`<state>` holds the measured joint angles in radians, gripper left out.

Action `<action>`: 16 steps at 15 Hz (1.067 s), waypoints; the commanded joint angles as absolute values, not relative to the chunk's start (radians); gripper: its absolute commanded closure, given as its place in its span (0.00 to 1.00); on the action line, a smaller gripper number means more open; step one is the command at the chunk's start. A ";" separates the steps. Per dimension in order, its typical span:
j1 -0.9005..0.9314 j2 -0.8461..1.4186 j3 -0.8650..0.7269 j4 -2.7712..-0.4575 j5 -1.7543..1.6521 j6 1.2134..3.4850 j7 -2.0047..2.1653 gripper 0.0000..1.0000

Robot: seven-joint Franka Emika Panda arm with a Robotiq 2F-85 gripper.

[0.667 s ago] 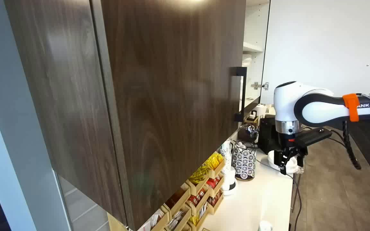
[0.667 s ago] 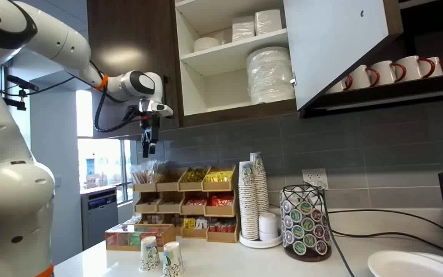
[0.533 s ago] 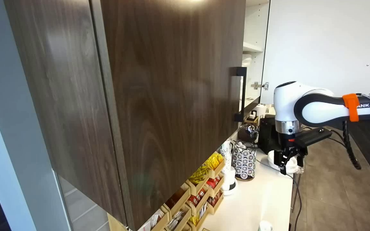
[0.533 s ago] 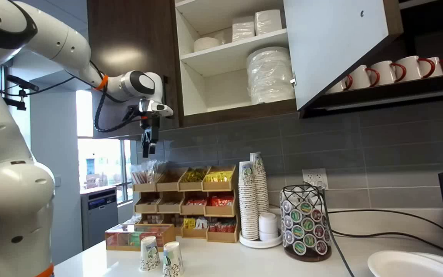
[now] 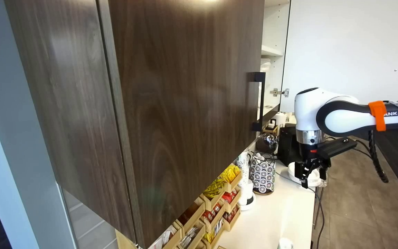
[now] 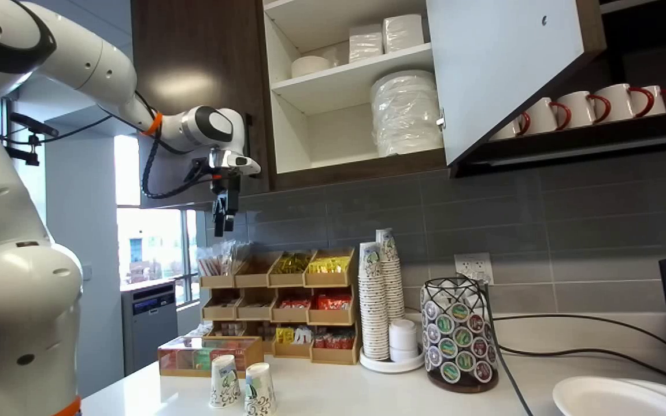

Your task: Pick up the paper cup on the right and put it on the paper cup on the left, flip the stacked paper cups over, pick up the stacked paper cups and put them the right way up on the bottom shelf of the open upper cabinet

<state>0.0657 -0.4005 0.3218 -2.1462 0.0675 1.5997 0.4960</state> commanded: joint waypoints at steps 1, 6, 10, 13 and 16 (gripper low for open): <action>0.086 -0.397 0.305 -2.144 0.061 1.597 0.502 0.00; 0.093 -0.348 0.245 -2.210 0.183 1.612 0.406 0.00; 0.113 -0.309 0.217 -2.283 0.192 1.740 0.216 0.00; 0.145 -0.254 0.213 -2.337 0.217 1.873 0.082 0.00; 0.172 -0.167 0.226 -2.369 0.205 1.938 0.036 0.00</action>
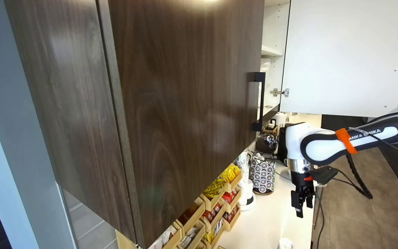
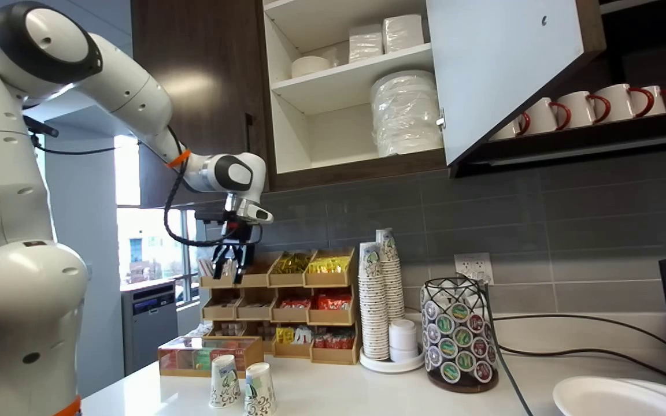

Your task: Pick up the paper cup on the right and put it on the paper cup on the left, flip the stacked paper cups over, pick up the stacked paper cups and put them the right way up on the bottom shelf of the open upper cabinet

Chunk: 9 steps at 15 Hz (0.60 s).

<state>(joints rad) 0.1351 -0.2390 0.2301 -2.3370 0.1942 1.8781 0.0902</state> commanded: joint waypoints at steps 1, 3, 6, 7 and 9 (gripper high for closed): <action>0.182 -0.140 0.229 -2.377 0.200 1.948 0.018 0.00; 0.192 -0.090 0.232 -2.384 0.184 1.974 0.009 0.00; 0.196 -0.084 0.226 -2.374 0.190 1.943 0.019 0.00; 0.196 -0.068 0.226 -2.372 0.190 1.943 0.015 0.00; 0.196 -0.056 0.226 -2.367 0.191 1.943 0.013 0.00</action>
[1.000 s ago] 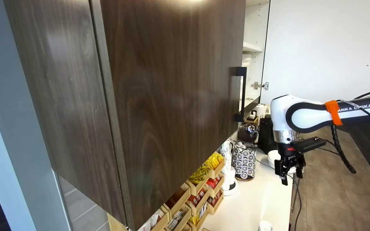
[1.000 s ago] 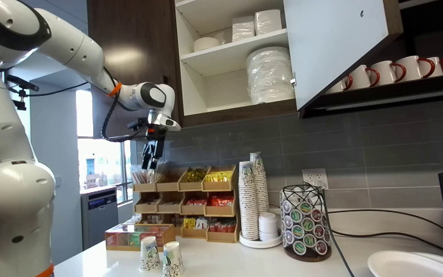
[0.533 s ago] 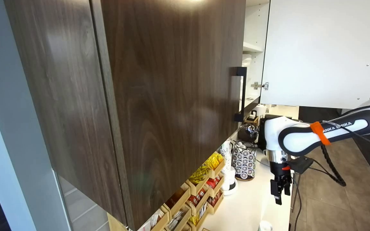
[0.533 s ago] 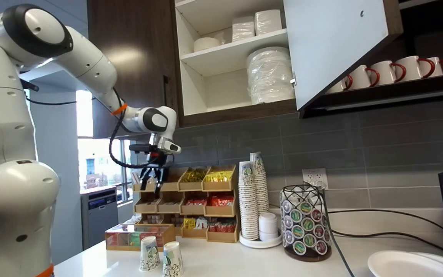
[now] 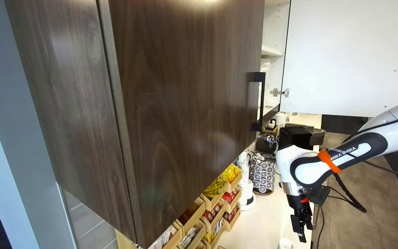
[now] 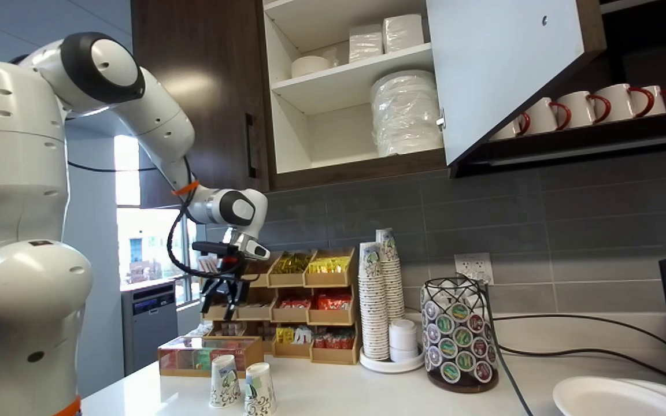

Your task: Pick up the paper cup on the right and put it on the paper cup on the left, flip the stacked paper cups over, pick up the stacked paper cups and put them the right way up on the bottom shelf of the open upper cabinet

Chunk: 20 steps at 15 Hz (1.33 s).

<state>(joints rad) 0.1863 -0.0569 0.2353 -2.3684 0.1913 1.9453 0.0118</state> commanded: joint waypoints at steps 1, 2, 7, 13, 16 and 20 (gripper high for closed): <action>0.196 -0.057 0.226 -2.365 0.191 1.943 0.012 0.00; 0.196 -0.057 0.226 -2.364 0.191 1.943 0.012 0.00; 0.195 -0.009 0.226 -2.393 0.157 2.046 0.005 0.00; 0.194 0.089 0.222 -2.465 0.119 2.351 -0.025 0.00; 0.193 0.134 0.210 -2.488 0.052 2.466 0.004 0.00; 0.189 0.184 0.198 -2.499 0.046 2.589 0.010 0.00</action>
<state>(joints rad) 0.1876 0.1522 0.2075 -2.4858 0.0602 2.5093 -0.0062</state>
